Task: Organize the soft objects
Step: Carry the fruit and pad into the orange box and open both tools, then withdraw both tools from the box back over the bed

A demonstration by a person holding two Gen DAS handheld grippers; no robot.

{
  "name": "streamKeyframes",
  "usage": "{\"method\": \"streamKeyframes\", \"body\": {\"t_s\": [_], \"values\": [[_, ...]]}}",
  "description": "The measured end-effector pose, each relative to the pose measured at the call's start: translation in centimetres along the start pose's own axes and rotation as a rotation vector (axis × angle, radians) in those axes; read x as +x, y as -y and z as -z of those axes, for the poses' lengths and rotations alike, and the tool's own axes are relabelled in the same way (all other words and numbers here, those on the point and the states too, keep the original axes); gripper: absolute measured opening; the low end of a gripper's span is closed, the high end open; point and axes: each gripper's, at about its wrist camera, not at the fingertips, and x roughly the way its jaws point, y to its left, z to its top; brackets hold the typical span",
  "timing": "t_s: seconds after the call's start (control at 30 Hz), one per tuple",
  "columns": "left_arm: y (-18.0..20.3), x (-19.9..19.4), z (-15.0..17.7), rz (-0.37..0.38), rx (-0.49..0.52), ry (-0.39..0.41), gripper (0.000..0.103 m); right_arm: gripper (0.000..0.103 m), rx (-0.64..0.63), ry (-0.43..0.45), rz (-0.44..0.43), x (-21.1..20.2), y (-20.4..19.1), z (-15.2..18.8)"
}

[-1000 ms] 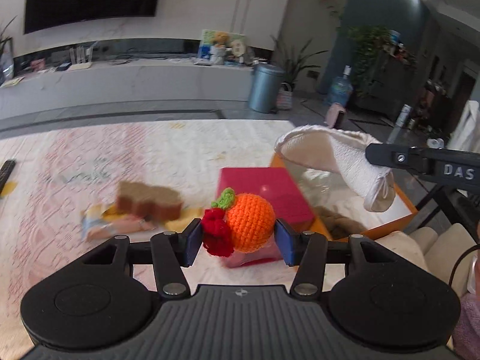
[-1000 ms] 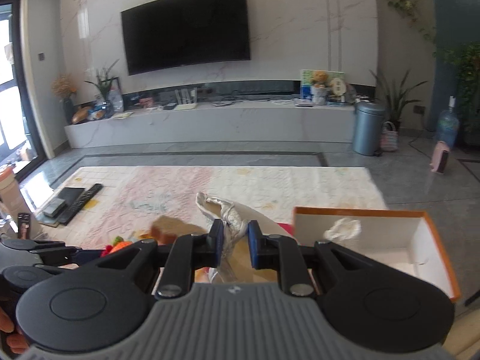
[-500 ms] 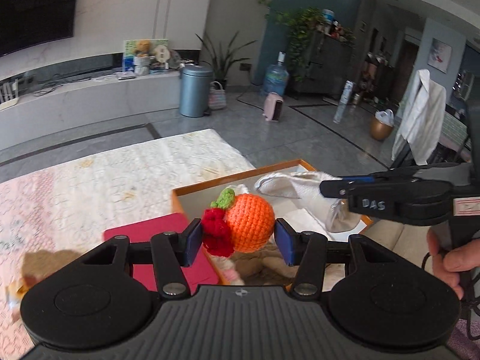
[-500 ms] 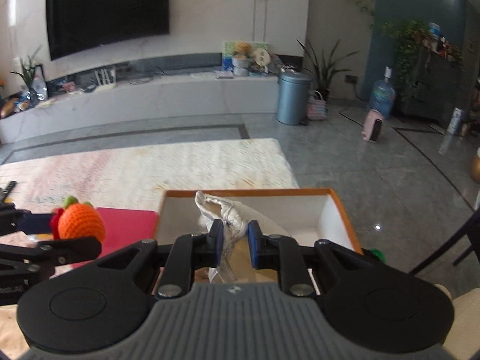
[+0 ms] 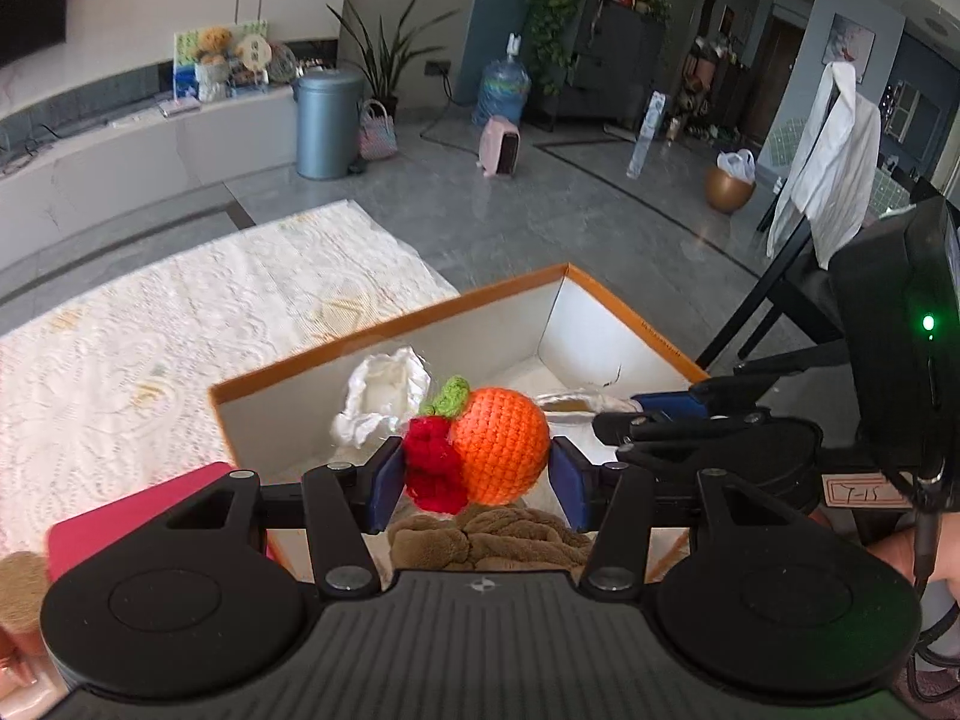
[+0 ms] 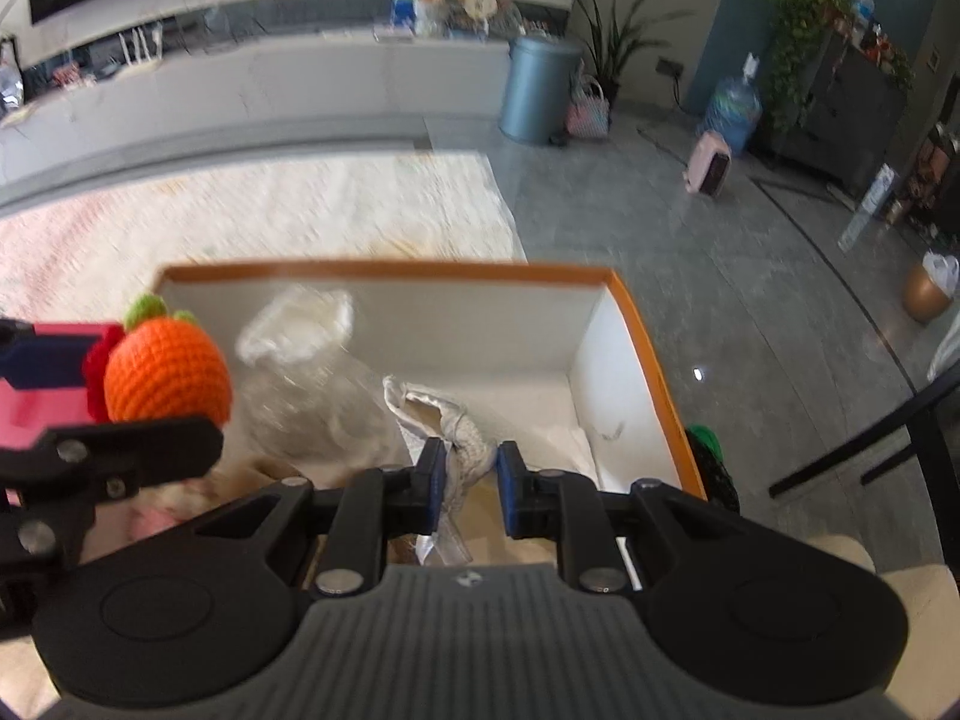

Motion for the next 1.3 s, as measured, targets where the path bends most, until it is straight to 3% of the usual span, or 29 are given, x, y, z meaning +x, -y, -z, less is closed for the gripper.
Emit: {"method": "streamKeyframes", "body": {"t_s": [0.33, 0.43, 0.5, 0.67, 0.77, 0.93, 1.23, 1.3], "values": [[0.2, 3.8, 0.8, -0.062, 0.049, -0.097, 0.059, 0.025, -0.026, -0.12, -0.014, 3.9, 0.5, 1.1], [0.2, 4.4, 1.0, -0.099, 0.067, -0.126, 0.059, 0.031, -0.027, -0.12, -0.016, 3.8, 0.2, 1.2], [0.1, 4.6, 1.1, -0.112, 0.067, -0.142, 0.059, 0.042, -0.037, -0.105, -0.013, 3.6, 0.0, 1.1], [-0.3, 4.4, 1.5, -0.123, 0.051, -0.148, 0.06, 0.05, -0.072, -0.085, -0.009, 2.8, -0.6, 1.0], [-0.4, 4.3, 1.5, -0.11, 0.046, -0.149, 0.066, 0.053, -0.074, -0.082, -0.007, 2.4, -0.6, 1.1], [-0.4, 3.3, 1.5, -0.098, 0.027, -0.119, 0.078, 0.059, -0.081, -0.072, 0.009, 1.9, -0.7, 1.1], [-0.6, -0.6, 1.3, -0.078, -0.045, -0.028, 0.077, 0.06, -0.058, -0.019, 0.012, -0.6, -0.8, 1.2], [-0.8, -1.9, 1.4, -0.082, -0.063, 0.002, 0.076, 0.067, -0.042, 0.013, 0.011, -1.7, -0.9, 1.3]]}}
